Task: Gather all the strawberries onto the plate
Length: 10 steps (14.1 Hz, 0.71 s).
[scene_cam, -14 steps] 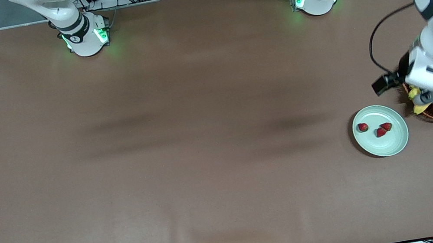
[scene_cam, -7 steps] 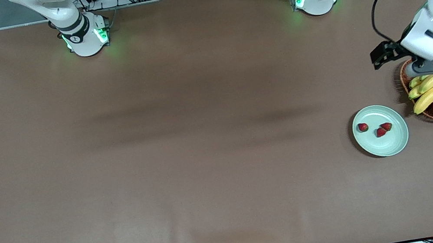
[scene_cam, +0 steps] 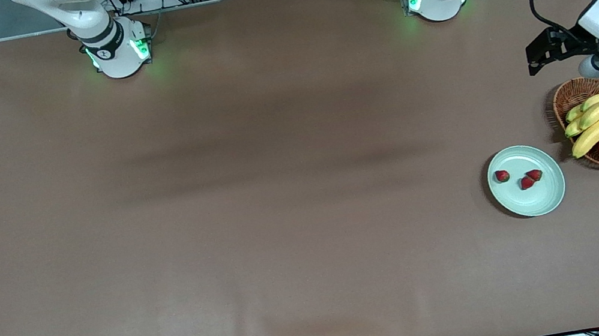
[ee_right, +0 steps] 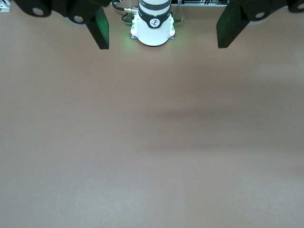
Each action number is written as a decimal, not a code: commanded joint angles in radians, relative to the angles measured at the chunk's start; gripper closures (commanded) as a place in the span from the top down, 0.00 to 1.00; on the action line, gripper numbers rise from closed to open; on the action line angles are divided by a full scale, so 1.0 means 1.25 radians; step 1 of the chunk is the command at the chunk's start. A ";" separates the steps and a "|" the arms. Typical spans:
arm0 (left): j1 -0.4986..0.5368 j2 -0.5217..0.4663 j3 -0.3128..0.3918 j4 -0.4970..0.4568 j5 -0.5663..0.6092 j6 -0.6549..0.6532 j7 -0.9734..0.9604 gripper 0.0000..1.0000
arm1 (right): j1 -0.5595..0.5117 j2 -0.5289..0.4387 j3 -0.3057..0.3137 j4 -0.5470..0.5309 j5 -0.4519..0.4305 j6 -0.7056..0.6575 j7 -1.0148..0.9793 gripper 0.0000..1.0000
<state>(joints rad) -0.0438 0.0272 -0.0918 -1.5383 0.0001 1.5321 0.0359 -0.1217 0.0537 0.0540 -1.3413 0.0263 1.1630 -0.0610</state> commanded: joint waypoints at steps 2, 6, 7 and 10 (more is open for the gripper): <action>-0.009 -0.010 0.010 0.033 -0.017 -0.039 -0.053 1.00 | -0.004 -0.005 0.008 0.016 0.002 -0.015 0.005 1.00; -0.012 -0.011 0.010 0.037 -0.015 -0.041 -0.057 1.00 | -0.003 -0.005 0.010 0.016 0.000 -0.025 0.006 1.00; -0.010 -0.011 0.010 0.035 -0.015 -0.043 -0.055 1.00 | -0.003 -0.004 0.010 0.016 0.001 -0.037 0.007 1.00; -0.012 -0.012 0.010 0.038 -0.019 -0.041 -0.057 1.00 | 0.000 -0.004 0.010 0.018 -0.005 -0.043 0.007 1.00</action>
<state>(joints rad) -0.0472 0.0260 -0.0905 -1.4988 -0.0034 1.5001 -0.0200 -0.1217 0.0537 0.0593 -1.3342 0.0262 1.1283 -0.0610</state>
